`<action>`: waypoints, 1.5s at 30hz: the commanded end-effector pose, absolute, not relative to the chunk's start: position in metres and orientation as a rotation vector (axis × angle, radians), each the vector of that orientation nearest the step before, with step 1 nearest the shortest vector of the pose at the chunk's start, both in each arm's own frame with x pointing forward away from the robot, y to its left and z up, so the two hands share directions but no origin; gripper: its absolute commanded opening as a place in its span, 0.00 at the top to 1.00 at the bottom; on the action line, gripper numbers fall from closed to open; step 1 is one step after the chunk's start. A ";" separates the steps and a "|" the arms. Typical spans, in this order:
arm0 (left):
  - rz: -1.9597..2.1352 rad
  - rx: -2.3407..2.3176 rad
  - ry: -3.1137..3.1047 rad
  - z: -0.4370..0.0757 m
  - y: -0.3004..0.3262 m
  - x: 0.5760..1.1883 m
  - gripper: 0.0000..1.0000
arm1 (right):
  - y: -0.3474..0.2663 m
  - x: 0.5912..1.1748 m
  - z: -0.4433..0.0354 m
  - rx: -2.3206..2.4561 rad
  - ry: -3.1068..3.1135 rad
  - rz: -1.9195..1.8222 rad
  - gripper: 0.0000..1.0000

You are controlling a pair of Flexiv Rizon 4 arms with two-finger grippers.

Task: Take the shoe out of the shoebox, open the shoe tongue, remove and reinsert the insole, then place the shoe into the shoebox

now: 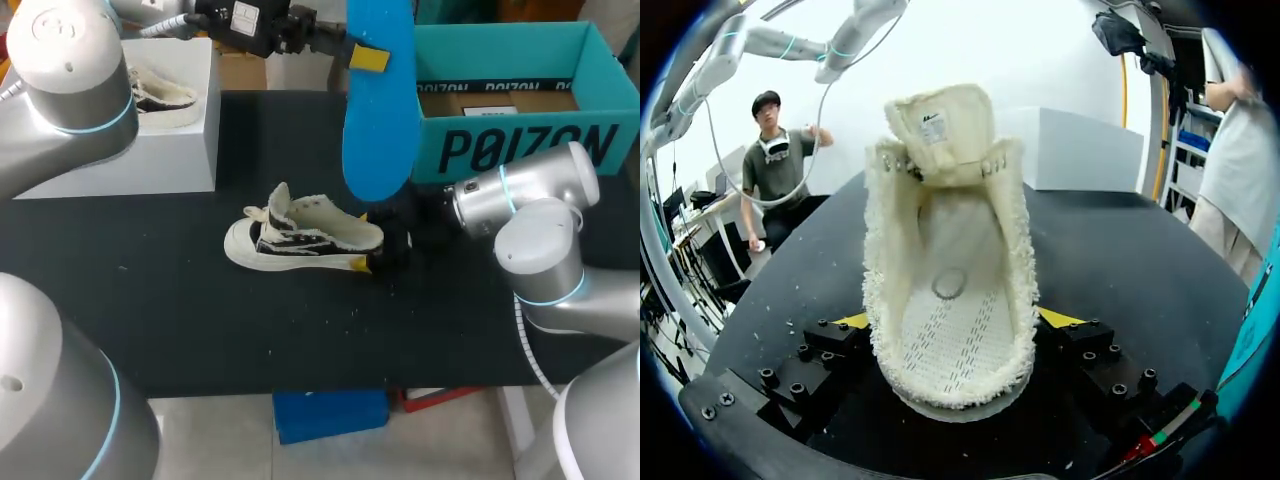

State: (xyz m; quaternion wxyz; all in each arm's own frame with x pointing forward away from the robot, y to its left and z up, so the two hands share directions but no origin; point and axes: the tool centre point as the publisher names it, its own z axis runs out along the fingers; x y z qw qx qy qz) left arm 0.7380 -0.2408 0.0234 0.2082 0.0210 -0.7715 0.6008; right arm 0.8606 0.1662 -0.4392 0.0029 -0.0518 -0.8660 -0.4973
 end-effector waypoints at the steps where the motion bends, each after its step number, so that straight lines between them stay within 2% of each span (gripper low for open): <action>1: 1.653 0.050 -2.168 0.037 -0.238 0.736 1.00 | 0.167 0.860 -0.442 -0.164 -2.716 -1.557 1.00; 14: 1.670 0.068 -2.119 0.045 -0.234 0.734 1.00 | 0.167 0.860 -0.442 -0.164 -2.716 -1.557 1.00; 15: 1.670 0.068 -2.119 0.045 -0.234 0.734 1.00 | 0.167 0.860 -0.442 -0.164 -2.716 -1.557 0.82; 16: 1.670 0.068 -2.119 0.045 -0.234 0.734 1.00 | 0.164 0.861 -0.438 -0.169 -2.728 -1.554 0.57; 17: 1.670 0.068 -2.119 0.045 -0.234 0.734 1.00 | 0.162 0.863 -0.434 -0.166 -2.743 -1.546 0.00; 22: 1.670 0.068 -2.119 0.045 -0.234 0.734 1.00 | 0.147 0.873 -0.409 -0.122 -2.805 -1.513 0.00; 45: 1.670 0.068 -2.119 0.045 -0.234 0.734 1.00 | 0.104 0.887 -0.325 0.151 -3.038 -0.729 0.00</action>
